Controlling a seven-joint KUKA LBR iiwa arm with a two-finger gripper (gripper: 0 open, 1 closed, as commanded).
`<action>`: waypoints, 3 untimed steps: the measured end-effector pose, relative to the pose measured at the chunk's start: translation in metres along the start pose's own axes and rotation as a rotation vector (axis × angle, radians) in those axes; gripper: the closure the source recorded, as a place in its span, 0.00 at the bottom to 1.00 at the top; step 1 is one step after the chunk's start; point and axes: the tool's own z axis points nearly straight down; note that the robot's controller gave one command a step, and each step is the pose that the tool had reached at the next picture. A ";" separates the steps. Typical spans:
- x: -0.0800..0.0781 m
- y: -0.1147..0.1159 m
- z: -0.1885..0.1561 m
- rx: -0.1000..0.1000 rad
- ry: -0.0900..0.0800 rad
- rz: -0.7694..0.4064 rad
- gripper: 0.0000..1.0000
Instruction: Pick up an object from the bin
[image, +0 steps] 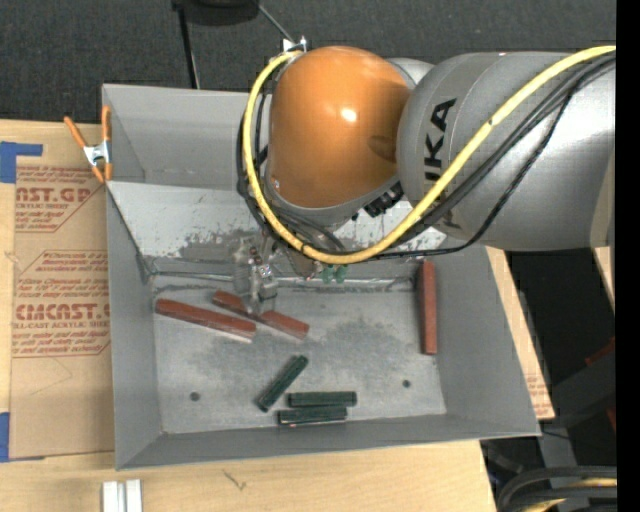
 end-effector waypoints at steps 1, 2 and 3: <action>-0.001 0.005 0.014 0.001 -0.006 -0.071 1.00; 0.013 -0.014 0.113 -0.002 0.004 -0.456 0.00; 0.012 -0.014 0.112 -0.003 0.002 -0.457 0.00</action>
Offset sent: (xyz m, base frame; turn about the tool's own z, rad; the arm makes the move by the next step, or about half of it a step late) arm -0.0073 -0.0181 -0.1120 -0.4575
